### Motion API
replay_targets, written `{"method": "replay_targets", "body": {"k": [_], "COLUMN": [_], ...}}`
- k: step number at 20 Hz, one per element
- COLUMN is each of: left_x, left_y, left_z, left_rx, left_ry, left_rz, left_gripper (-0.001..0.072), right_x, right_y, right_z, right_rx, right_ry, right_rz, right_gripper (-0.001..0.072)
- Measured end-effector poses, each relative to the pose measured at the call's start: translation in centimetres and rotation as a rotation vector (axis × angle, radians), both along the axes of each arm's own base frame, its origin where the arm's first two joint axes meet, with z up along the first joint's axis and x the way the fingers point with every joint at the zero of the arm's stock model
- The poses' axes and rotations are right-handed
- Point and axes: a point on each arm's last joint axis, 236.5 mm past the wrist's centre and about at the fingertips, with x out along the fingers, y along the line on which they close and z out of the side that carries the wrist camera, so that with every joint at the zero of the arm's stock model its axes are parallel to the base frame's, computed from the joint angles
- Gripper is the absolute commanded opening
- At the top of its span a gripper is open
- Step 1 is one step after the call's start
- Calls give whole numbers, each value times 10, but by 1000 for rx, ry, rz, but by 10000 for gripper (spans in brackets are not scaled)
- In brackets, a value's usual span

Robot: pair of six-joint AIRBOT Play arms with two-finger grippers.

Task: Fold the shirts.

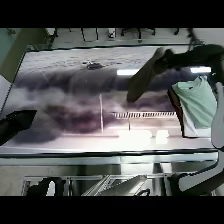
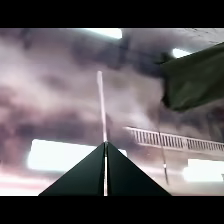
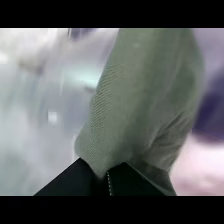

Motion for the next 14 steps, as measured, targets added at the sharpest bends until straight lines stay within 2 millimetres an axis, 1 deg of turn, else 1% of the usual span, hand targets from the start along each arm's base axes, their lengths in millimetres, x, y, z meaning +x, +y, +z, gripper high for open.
{"method": "replay_targets", "body": {"k": [1,2,4,5,7,9,10,12,14], "left_x": [0,0,0,0,0,1,1,1,1], "left_y": [0,0,0,0,0,0,0,0,0], "left_z": [0,0,0,0,1,1,1,1,1], "left_rx": [0,0,0,0,2,2,2,1,1], "left_ry": [0,0,-1,-2,-4,-4,-5,-5,-5], "left_rz": [0,0,0,0,0,0,0,0,0], "left_gripper": [13,14,14,14,14,14,13,13,14], "right_x": [2,2,-6,-13,-33,-54,-64,-82,-97], "right_y": [-30,-59,-111,-134,-173,-200,-208,-219,-222], "right_z": [14,23,36,38,37,37,37,40,49], "right_rx": [11,22,43,49,51,36,31,22,10], "right_ry": [-14,-18,-11,3,57,107,130,169,190], "right_rz": [-64,-124,-230,-276,-356,-414,-434,-468,-496], "right_gripper": [25,25,25,25,24,24,24,24,24]}}
